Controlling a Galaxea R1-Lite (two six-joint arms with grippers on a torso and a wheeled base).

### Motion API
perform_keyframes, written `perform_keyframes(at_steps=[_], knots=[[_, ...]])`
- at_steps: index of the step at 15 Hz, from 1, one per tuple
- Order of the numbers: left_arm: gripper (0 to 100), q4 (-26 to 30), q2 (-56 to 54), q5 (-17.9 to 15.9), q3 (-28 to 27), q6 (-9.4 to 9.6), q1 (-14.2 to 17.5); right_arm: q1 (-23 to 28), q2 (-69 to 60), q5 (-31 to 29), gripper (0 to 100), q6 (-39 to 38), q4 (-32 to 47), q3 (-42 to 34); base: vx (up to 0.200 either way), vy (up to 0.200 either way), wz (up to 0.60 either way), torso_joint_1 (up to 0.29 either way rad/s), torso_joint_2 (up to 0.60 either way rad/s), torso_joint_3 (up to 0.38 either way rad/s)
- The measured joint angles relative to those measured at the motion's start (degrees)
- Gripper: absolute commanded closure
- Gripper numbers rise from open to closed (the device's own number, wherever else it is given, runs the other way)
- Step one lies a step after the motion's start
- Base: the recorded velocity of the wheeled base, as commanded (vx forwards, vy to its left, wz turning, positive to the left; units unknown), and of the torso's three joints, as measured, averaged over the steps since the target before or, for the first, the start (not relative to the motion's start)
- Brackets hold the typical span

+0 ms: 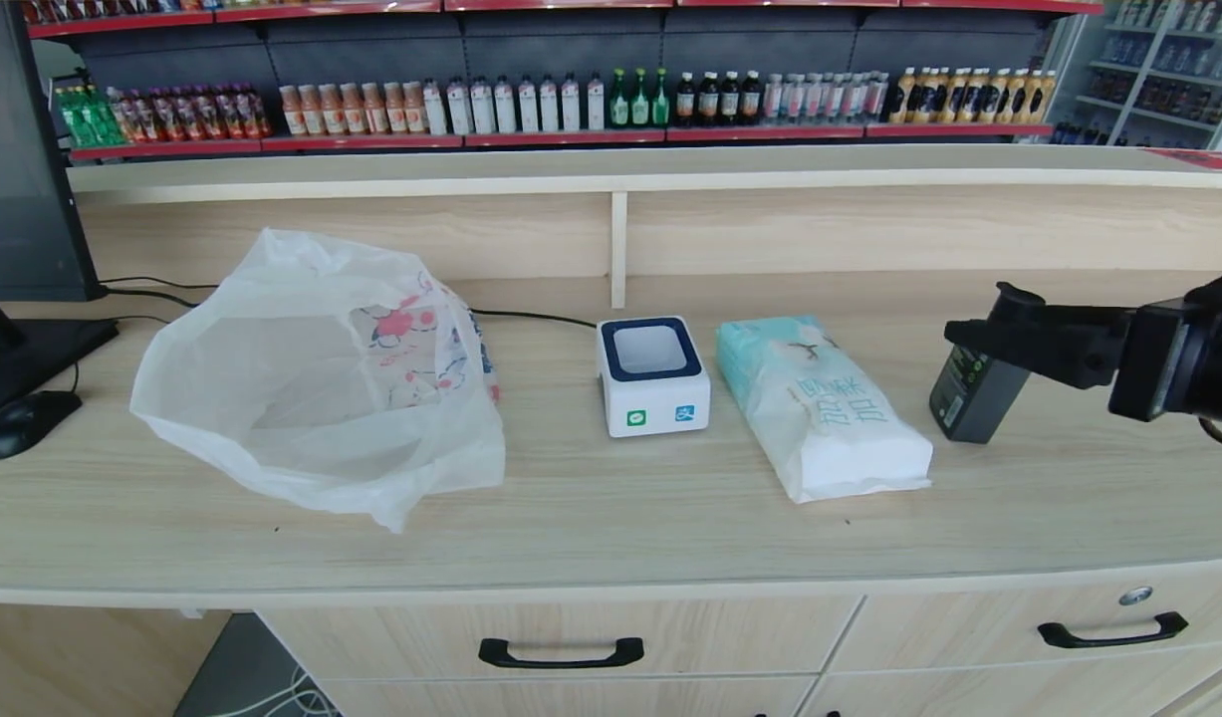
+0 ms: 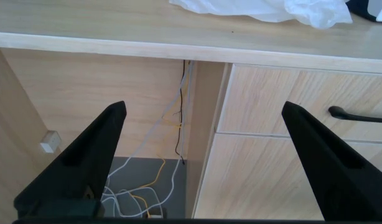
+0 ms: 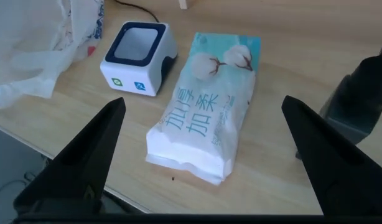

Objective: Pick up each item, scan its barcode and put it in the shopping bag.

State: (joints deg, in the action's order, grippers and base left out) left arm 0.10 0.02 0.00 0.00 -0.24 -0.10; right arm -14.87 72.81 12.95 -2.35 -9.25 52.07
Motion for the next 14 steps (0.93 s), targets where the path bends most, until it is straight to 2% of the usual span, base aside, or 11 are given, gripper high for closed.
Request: perform_keyframes(at_steps=[4,9,14], knots=[[0,0.00,0.00,0.00,0.00,0.00,0.00,-0.23,7.80,-0.37,0,0.11,12.70,9.40,0.000,0.000,0.00,0.000,0.00,0.000],[0,0.00,0.00,0.00,0.00,0.02,0.00,-0.22,17.73,-5.47,0,0.57,14.51,17.31,0.000,0.000,0.00,0.000,0.00,0.000],[0,0.00,0.00,0.00,0.00,0.00,0.00,-0.32,23.60,-8.44,0,3.55,14.69,21.39,0.000,0.000,0.00,0.000,0.00,0.000]])
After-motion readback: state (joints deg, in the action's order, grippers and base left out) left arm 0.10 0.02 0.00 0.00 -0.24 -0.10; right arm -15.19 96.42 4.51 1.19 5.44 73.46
